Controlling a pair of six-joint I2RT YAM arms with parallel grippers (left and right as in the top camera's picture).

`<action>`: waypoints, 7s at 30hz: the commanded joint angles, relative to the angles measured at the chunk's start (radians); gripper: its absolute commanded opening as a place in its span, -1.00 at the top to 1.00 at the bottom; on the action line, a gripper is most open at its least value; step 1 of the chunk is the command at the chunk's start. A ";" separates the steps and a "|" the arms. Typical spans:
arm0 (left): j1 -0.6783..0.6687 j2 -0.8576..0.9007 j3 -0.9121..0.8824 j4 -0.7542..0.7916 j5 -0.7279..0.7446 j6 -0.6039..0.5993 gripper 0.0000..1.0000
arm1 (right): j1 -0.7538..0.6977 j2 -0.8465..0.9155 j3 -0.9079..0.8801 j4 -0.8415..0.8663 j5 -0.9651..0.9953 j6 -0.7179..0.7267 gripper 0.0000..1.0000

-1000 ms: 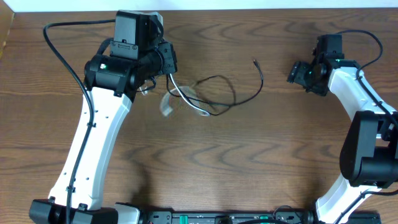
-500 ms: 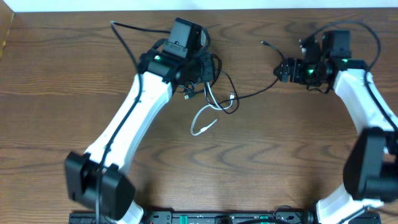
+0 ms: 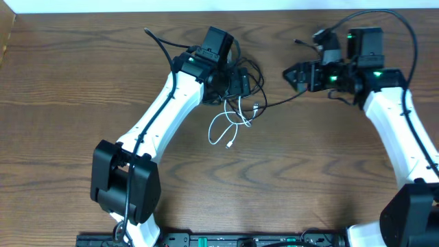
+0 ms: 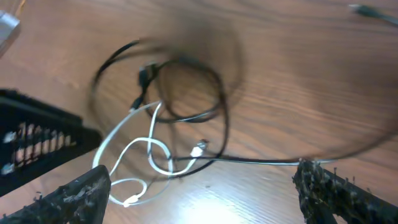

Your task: Untangle cables

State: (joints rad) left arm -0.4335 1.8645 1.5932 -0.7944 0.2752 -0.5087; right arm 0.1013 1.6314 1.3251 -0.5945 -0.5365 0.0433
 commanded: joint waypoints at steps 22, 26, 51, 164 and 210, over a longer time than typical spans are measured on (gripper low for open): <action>0.160 -0.151 -0.008 -0.136 -0.162 0.071 -0.75 | 0.291 0.221 0.002 0.095 0.248 0.233 -0.33; 0.160 -0.144 -0.014 -0.135 -0.169 0.071 -0.75 | 0.314 0.249 0.002 0.128 0.227 0.232 -0.10; 0.159 -0.144 -0.030 -0.135 -0.190 0.071 -0.75 | 0.173 -0.177 0.184 0.220 0.257 0.181 0.98; 0.102 -0.085 -0.039 -0.091 -0.156 0.090 -0.75 | 0.336 0.515 0.163 0.015 0.508 0.460 0.83; 0.102 -0.085 -0.039 -0.098 -0.156 0.113 -0.75 | 0.264 0.002 0.158 0.205 0.408 0.158 0.98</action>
State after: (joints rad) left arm -0.3347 1.7676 1.5635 -0.8902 0.1215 -0.4133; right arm 0.3996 1.6520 1.4807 -0.3767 -0.1421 0.2222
